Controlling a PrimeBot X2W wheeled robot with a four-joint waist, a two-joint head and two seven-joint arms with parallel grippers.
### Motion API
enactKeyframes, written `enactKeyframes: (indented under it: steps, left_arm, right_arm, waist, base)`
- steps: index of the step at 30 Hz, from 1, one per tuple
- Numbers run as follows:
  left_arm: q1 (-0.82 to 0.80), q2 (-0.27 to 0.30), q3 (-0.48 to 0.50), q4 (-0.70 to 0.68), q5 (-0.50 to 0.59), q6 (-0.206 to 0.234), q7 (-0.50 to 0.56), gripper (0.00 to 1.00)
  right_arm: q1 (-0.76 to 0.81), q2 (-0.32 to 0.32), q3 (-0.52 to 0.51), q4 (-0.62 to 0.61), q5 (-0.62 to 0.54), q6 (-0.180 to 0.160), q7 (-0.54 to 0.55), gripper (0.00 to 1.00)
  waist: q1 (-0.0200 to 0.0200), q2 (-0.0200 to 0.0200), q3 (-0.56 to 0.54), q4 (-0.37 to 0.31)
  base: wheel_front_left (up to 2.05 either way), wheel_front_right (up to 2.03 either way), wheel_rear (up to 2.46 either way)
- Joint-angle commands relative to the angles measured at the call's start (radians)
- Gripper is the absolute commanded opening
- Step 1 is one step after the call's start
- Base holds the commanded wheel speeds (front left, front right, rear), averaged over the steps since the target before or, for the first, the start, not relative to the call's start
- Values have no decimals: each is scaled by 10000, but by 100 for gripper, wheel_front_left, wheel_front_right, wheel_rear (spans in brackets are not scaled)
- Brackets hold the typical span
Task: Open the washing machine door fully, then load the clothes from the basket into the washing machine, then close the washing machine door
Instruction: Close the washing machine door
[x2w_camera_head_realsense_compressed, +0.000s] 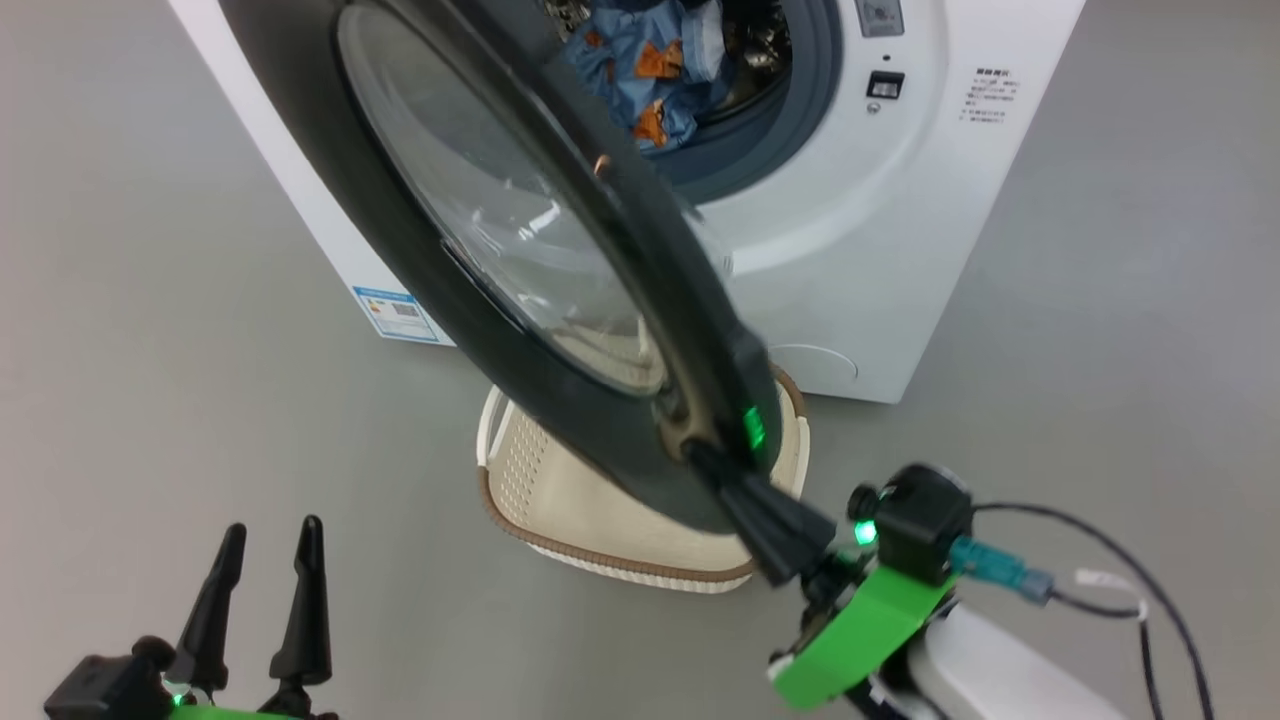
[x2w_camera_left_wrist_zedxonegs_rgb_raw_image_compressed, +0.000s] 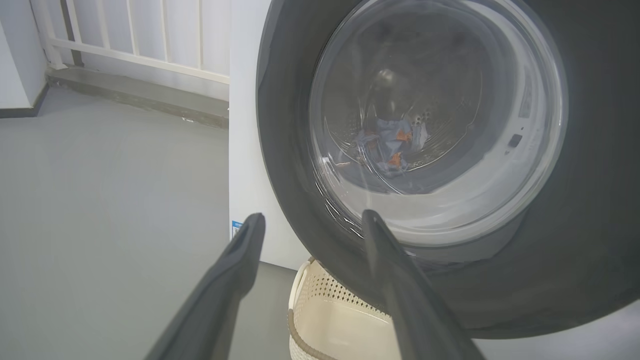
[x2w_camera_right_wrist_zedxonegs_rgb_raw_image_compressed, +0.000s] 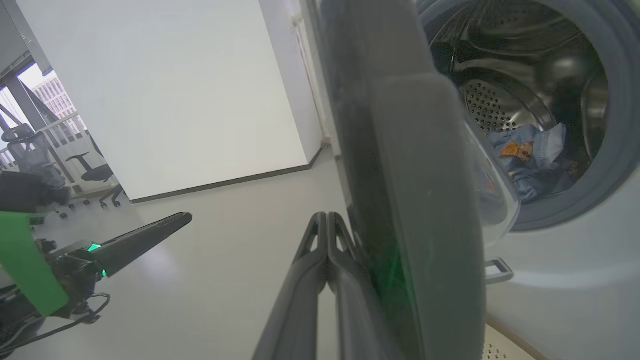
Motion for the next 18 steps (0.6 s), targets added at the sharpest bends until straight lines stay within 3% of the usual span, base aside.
enactKeyframes:
  steps: [1,18]
  left_arm:
    - [-491,122,338,-309,94,6,-65,100]
    - [-1514,-159,66,-515,226,6,-65,100]
  right_arm:
    - [-461,50,-294,-185,-203,-4,-78,0]
    - [-2027,-239,-2138,252,-385,-4,-78,0]
  waist:
    - [0,0,296,-140]
    - [0,0,1534,100]
  base:
    - [0,0,0]
    - [0,0,0]
